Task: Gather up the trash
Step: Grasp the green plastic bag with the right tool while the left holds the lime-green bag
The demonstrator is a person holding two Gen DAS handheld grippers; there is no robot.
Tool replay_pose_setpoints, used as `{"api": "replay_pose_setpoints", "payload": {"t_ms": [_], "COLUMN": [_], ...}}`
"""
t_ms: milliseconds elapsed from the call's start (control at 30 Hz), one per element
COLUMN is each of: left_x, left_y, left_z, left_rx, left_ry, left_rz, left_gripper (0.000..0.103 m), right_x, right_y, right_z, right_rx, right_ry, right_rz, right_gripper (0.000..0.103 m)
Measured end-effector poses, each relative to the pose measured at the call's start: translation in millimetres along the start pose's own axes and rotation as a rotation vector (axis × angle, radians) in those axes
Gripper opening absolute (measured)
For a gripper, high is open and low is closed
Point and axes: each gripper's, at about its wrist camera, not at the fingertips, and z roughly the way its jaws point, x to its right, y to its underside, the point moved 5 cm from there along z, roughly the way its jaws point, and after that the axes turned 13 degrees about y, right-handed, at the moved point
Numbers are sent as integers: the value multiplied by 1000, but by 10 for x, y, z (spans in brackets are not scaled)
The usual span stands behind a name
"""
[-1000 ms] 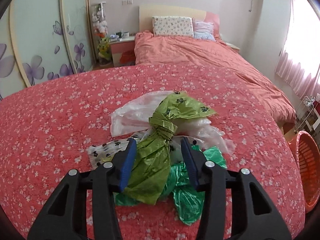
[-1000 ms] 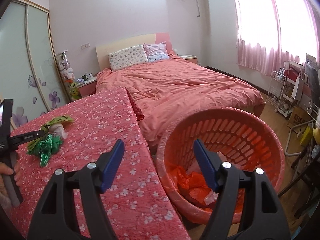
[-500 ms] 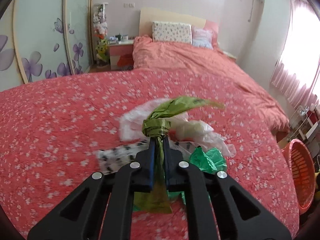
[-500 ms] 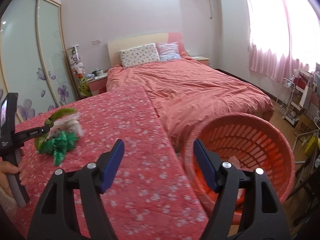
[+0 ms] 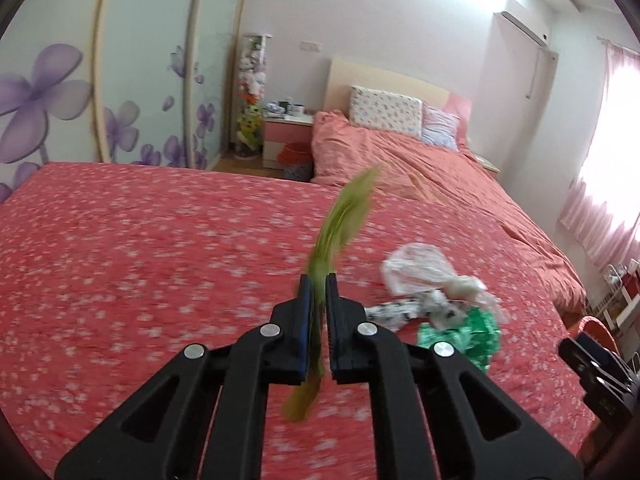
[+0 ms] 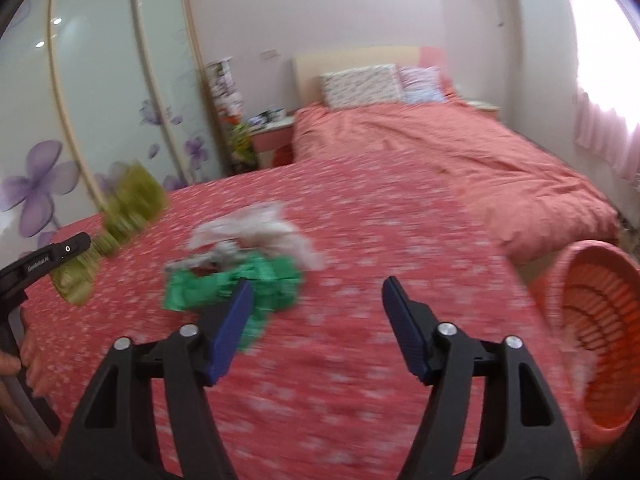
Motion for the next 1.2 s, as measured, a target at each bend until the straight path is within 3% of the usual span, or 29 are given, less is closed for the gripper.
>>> {"api": "replay_pose_setpoints", "payload": {"t_ms": [167, 500, 533, 600, 700, 733, 1100, 1167, 1200], "left_x": [-205, -600, -607, -621, -610, -593, -422, -408, -388], "left_y": [36, 183, 200, 242, 295, 310, 469, 524, 522], "left_z": [-100, -26, -19, 1, 29, 49, 452, 524, 523], "left_rx": [1, -51, -56, -69, -77, -81, -203, -228, -225], "left_ry": [-21, -26, -30, -29, -35, -33, -69, -75, -83], "left_rz": [5, -96, -94, -93, -95, -96, -94, -93, -83], "left_gripper": [6, 6, 7, 11, 37, 42, 44, 40, 29], "right_x": [-592, -1077, -1087, -1088, -1092, -1071, -538, -458, -418], "right_y": [8, 45, 74, 149, 172, 177, 64, 57, 55], "right_z": [212, 539, 593, 636, 591, 570, 198, 177, 162], "right_rx": [-58, -135, -153, -169, -156, -150, -50, -49, -45], "right_ry": [-68, -56, -50, -55, -52, -49, -24, -19, -14], "right_rz": [-62, -124, -132, -139, -171, -175, -107, -99, -95], "right_gripper": [50, 48, 38, 28, 18, 16, 16, 16, 16]}}
